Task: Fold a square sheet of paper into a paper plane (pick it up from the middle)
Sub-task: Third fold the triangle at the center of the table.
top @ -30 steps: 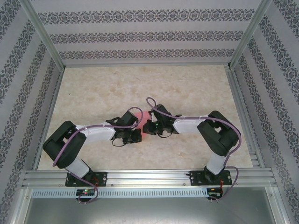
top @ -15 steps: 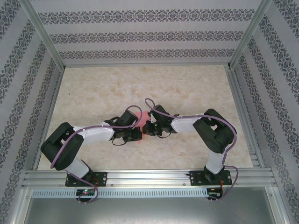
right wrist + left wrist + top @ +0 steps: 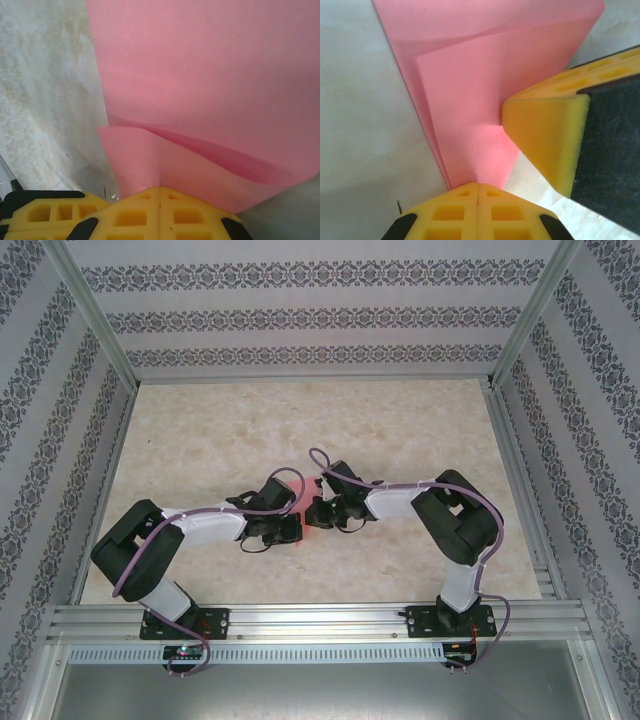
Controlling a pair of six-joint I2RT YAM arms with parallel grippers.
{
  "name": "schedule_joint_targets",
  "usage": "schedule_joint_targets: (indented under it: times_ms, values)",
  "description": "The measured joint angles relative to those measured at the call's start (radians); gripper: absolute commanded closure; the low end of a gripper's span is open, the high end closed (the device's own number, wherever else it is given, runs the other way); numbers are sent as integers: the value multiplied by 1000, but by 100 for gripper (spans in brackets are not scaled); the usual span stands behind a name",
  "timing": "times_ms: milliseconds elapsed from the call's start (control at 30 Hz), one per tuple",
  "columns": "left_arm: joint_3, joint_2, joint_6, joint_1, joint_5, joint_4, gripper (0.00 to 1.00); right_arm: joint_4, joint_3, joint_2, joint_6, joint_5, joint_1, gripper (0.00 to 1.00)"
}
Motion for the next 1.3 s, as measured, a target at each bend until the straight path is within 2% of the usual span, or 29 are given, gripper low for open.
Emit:
schedule_joint_targets:
  times_ms: [233, 467, 600, 867, 1100, 1300]
  values:
    - [0, 0, 0, 0, -4, 0, 97, 6, 28, 33, -32, -52, -85, 96]
    - [2, 1, 0, 0, -4, -4, 97, 3, 68, 49, -58, 3, -181, 96]
    - [5, 1, 0, 0, -4, -10, 97, 0, 81, 44, -75, 40, -203, 95]
    - [18, 1, 1, 0, -4, -37, 95, -2, 16, -109, -76, 61, -142, 96]
    - [40, -32, 4, 8, -5, -68, 94, 39, -68, -120, -15, 68, -21, 98]
    - [53, -50, 5, 64, 2, -48, 95, 89, -137, -134, 57, 94, 14, 100]
